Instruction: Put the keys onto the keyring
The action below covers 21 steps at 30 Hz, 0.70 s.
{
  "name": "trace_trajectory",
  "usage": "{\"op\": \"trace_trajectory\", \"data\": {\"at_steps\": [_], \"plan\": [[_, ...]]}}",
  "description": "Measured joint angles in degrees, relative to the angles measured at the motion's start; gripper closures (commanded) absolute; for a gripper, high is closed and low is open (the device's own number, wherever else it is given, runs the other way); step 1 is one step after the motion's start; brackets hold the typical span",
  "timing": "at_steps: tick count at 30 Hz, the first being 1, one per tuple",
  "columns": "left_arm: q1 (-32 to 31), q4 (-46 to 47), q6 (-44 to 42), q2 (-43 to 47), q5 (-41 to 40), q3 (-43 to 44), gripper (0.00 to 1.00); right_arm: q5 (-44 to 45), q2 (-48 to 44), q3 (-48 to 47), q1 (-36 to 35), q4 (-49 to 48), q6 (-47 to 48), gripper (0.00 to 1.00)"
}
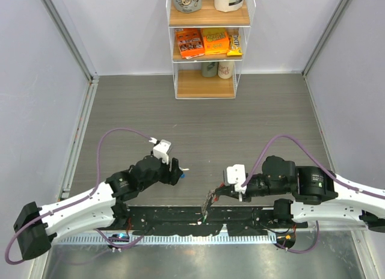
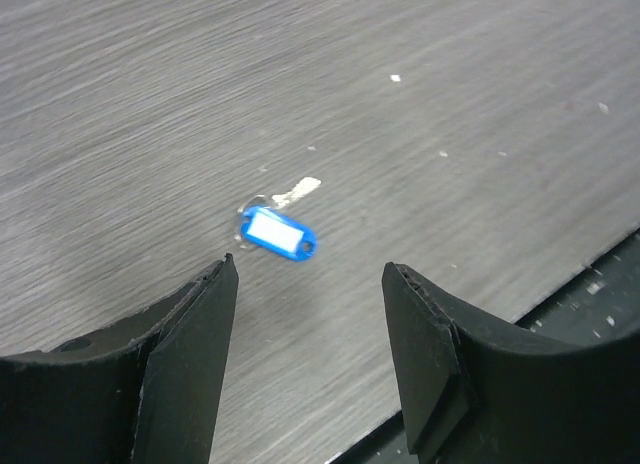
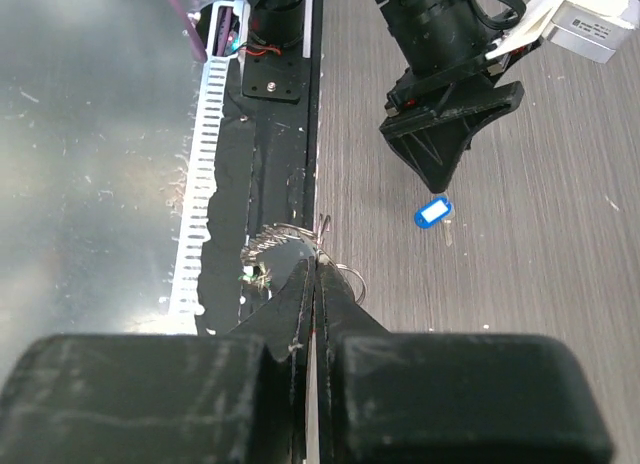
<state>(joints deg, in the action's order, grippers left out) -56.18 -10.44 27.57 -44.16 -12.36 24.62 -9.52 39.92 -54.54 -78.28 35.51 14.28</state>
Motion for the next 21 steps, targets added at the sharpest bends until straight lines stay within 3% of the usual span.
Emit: {"op": "trace_trajectory", "data": {"at_steps": [5, 12, 21], "plan": [[4.52, 0.11, 4.59, -4.63, -2.21, -0.09, 0.32, 1.6, -0.31, 0.0, 0.0, -0.39, -5.18, 0.94], [9.97, 4.26, 8.96, -9.49, 0.81, -1.92, 0.34, 4.66, -0.31, 0.96, 0.0, -1.66, -9.29, 0.95], [10.93, 8.55, 11.74, -17.73, 6.12, -2.29, 0.4, 6.21, -0.31, 1.31, 0.0, -1.68, -10.64, 0.94]]}}
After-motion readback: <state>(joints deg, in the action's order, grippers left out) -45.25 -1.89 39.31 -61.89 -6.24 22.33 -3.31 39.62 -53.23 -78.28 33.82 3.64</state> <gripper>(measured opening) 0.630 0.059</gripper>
